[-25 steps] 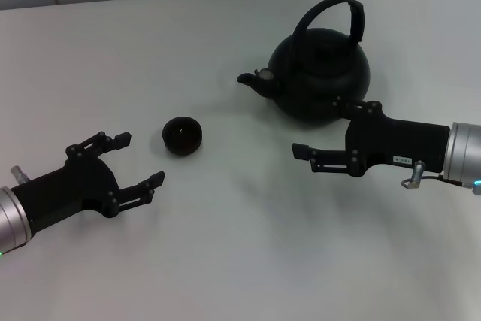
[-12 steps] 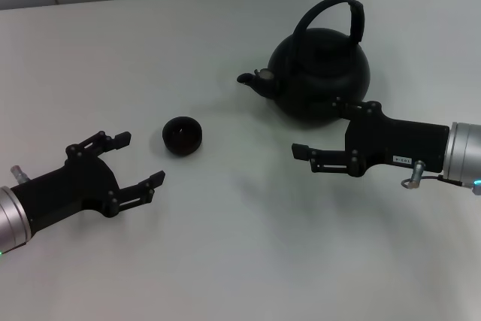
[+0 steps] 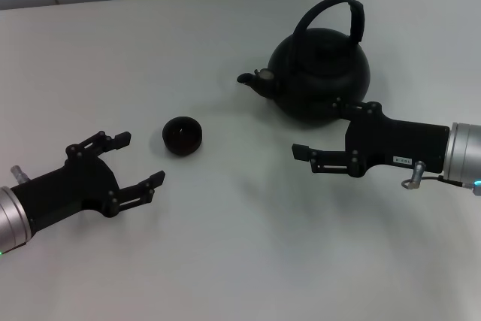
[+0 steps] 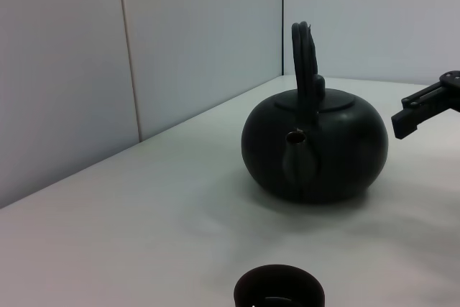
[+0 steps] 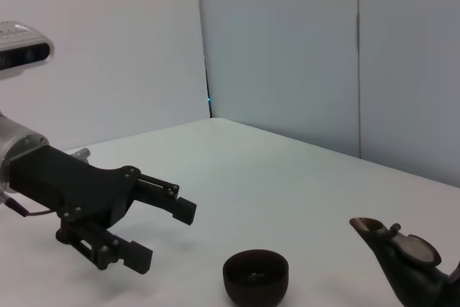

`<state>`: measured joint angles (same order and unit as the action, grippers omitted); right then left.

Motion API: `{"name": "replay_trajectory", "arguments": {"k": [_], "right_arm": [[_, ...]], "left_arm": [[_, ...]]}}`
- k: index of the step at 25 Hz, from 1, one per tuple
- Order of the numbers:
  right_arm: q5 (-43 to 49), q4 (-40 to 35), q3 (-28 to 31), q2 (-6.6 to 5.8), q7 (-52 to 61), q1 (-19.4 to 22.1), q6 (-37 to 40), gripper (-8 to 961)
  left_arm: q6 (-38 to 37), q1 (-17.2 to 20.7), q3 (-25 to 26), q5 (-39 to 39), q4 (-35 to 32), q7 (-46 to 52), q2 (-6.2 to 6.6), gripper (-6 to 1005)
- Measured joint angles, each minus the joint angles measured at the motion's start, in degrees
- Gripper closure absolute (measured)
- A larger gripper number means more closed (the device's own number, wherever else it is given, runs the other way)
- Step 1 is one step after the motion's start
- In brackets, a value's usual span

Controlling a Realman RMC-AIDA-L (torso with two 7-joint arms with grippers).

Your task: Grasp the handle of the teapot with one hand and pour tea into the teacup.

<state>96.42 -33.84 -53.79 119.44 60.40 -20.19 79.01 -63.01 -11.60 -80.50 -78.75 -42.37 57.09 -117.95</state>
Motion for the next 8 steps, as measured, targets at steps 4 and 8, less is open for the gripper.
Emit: {"name": "replay_trajectory", "arguments": {"k": [4, 8], "right_arm": [[0.0, 0.0, 0.0, 0.0, 0.02, 0.05, 0.0, 128], [0.03, 0.0, 0.0, 0.0, 0.04, 0.06, 0.0, 128]], "left_arm": [[0.0, 0.0, 0.0, 0.0, 0.0, 0.02, 0.0, 142], [0.0, 0.0, 0.0, 0.0, 0.01, 0.03, 0.0, 142]]}}
